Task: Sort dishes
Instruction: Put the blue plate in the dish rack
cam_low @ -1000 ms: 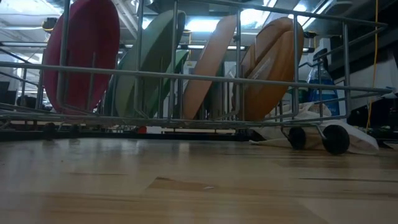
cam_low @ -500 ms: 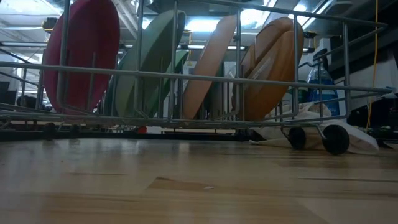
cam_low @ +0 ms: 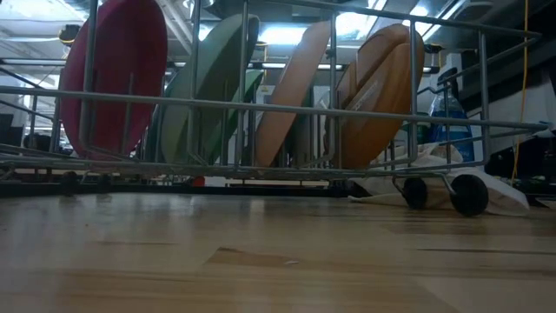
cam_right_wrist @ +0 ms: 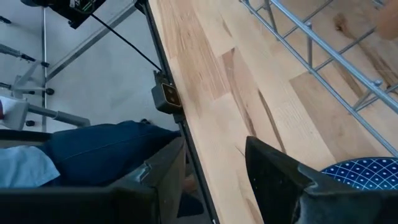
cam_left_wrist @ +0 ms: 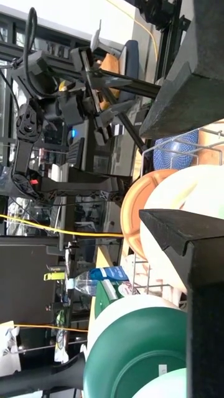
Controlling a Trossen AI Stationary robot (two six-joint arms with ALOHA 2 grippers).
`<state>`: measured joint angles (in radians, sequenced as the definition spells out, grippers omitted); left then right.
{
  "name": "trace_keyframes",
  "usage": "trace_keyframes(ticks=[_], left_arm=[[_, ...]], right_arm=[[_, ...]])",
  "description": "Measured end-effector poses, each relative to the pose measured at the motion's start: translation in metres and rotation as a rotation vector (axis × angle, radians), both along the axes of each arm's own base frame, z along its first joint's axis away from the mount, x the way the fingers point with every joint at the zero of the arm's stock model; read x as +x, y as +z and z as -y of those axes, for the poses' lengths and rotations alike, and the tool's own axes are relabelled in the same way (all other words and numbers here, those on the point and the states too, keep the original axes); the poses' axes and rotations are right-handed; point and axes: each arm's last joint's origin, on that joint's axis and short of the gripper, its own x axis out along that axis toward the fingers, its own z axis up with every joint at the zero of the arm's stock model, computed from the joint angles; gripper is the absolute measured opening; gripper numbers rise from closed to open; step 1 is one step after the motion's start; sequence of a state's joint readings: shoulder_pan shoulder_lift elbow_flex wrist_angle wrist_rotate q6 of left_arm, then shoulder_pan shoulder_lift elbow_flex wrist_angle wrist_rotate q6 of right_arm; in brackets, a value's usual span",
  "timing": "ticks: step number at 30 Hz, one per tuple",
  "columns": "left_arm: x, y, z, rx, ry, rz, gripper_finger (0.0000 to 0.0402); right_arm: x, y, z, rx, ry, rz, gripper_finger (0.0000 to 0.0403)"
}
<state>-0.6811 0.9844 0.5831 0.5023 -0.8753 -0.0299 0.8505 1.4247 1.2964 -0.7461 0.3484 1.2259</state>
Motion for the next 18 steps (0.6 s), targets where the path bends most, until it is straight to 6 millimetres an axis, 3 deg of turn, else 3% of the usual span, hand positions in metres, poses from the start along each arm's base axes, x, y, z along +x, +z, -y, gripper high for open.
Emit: trace_keyframes(ticks=[18], left_arm=[[0.0004,-0.0065,0.0003,-0.025,-0.003,-0.044,0.0184]], right_arm=[[-0.0001,-0.0003,0.0001,-0.003,0.000,-0.002,0.0170]])
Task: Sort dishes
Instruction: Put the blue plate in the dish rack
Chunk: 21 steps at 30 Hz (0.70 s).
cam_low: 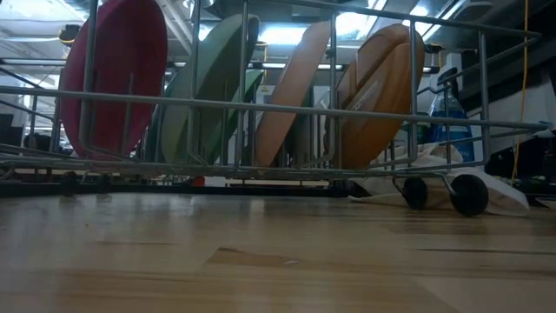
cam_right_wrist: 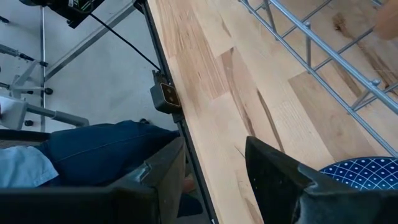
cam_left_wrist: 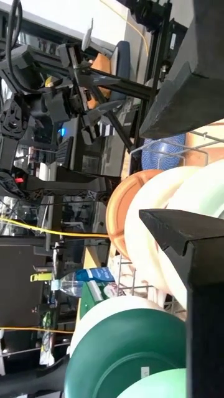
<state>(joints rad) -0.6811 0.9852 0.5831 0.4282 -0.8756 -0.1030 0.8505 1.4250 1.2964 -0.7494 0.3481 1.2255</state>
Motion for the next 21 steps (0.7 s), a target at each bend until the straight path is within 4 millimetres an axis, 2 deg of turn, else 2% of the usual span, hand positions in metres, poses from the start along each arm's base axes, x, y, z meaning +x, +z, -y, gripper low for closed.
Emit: trace_keyframes(ticks=[11,21], left_arm=[[0.000,0.000,0.000,-0.002,0.000,0.000,0.0184],[0.000,0.000,0.000,-0.003,0.000,0.001,0.0184]], right_arm=[[0.002,-0.006,-0.003,0.041,-0.049,-0.050,0.0170],[0.016,-0.051,-0.029,0.041,0.062,-0.283,0.0170]])
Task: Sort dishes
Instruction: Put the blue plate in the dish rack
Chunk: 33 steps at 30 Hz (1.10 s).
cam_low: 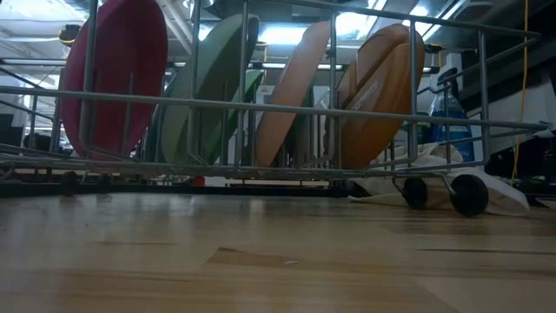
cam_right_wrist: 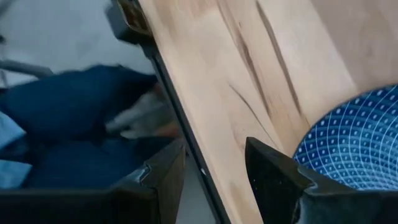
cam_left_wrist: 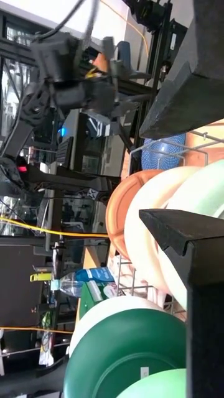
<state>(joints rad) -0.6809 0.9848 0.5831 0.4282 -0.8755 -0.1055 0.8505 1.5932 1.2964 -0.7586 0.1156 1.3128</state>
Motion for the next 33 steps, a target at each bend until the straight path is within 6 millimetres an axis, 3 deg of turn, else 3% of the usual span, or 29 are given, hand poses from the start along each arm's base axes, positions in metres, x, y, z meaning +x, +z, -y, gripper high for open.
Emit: trace_keyframes(ticks=[13,33], left_arm=[[0.000,0.000,0.000,0.000,0.000,0.000,0.0184],[0.000,-0.001,0.000,0.006,0.000,-0.007,0.0184]], right_arm=[[0.014,-0.051,-0.018,-0.098,0.058,-0.134,0.0170],[0.020,-0.079,-0.024,-0.173,0.051,-0.180,0.0170]])
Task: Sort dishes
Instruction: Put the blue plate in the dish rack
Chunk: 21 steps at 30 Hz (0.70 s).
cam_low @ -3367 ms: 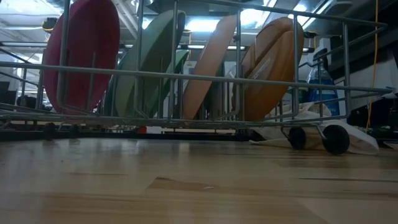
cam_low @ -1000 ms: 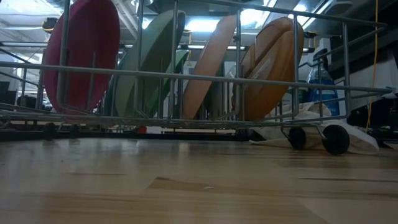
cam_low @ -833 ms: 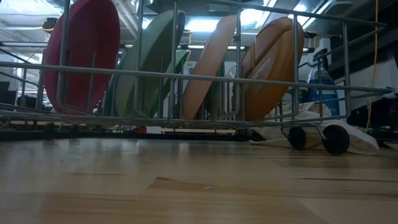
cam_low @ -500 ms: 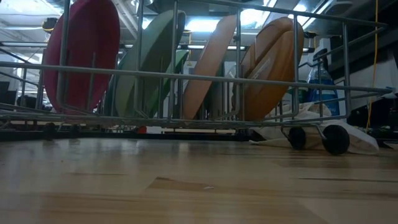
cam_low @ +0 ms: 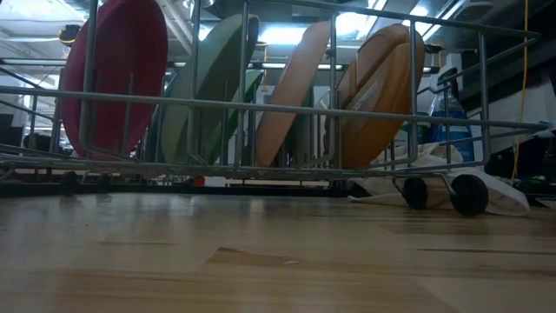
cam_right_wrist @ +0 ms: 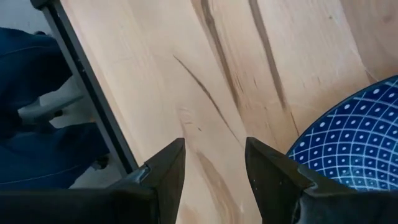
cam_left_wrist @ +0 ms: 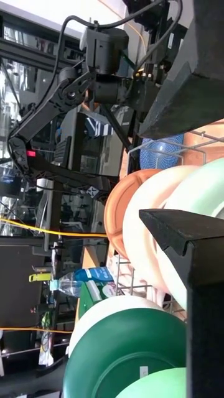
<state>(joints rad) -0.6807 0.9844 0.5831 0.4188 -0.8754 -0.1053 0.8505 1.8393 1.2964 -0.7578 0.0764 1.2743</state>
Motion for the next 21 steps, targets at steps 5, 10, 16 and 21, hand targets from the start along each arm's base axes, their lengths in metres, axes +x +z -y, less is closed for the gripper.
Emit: trace_keyframes(ticks=[5,10,16,21], left_arm=[[0.0000,-0.0012,0.0000,0.005,0.000,-0.010,0.0184],[0.0000,-0.0016,0.0000,-0.006,0.000,-0.011,0.0184],[0.0000,-0.0017,0.0001,-0.006,0.000,-0.012,0.0184],[0.0000,-0.0017,0.0000,-0.006,0.000,-0.012,0.0184]], right_arm=[[0.0004,0.0000,0.0004,-0.013,-0.005,0.014,0.0170],[0.0004,0.0001,0.0004,-0.013,-0.005,0.015,0.0170],[0.0003,0.0000,0.0005,-0.015,-0.006,0.014,0.0170],[0.0008,-0.0001,0.0022,-0.053,-0.020,0.043,0.0170]])
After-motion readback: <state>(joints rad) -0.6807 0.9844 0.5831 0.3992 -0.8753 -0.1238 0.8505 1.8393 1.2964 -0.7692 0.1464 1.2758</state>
